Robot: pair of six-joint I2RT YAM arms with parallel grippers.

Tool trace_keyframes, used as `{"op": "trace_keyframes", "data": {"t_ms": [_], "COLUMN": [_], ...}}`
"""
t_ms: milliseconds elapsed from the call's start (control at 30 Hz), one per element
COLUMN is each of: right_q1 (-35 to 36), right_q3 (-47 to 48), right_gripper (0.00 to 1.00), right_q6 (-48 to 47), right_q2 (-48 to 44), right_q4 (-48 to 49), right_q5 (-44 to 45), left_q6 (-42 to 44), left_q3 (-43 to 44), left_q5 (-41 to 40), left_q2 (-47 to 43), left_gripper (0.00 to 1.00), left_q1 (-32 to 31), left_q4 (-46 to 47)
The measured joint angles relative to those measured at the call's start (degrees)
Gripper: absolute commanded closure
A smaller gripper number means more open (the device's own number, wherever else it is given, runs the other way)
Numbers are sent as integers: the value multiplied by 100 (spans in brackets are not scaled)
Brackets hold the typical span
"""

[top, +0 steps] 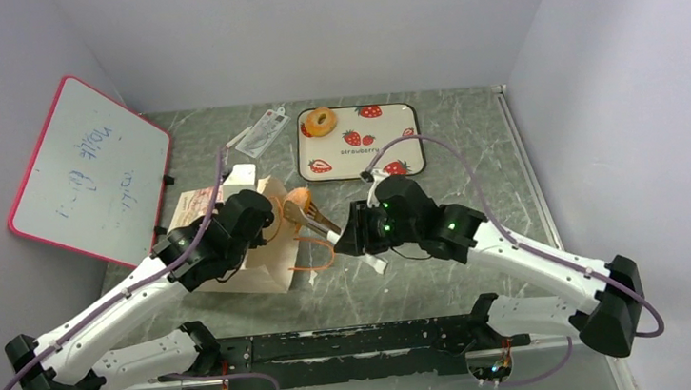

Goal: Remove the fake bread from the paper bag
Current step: Take out the fake bread from the paper bag, then place the fake bread in the container.

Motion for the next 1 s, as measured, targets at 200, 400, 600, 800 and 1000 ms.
{"op": "trace_keyframes", "data": {"t_ms": [200, 400, 600, 800, 1000], "right_q1": [0, 0, -70, -1139, -2352], "right_q3": [470, 960, 1781, 1921, 1919], "right_gripper": [95, 100, 100, 100, 100], "right_q6": [229, 376, 352, 369, 501], "right_q2": [-238, -153, 634, 1228, 2017], "right_q4": [-433, -684, -708, -243, 647], "right_q5": [518, 1193, 1963, 1945, 1379], "left_q6": [205, 457, 608, 671, 664], "left_q3": [-63, -153, -168, -168, -136], "left_q5": [90, 284, 428, 662, 857], "left_q2": [-116, -160, -444, -815, -1119], "left_gripper": [93, 93, 93, 93, 93], "left_q1": [332, 422, 490, 514, 514], "left_q4": [118, 260, 267, 243, 92]}}
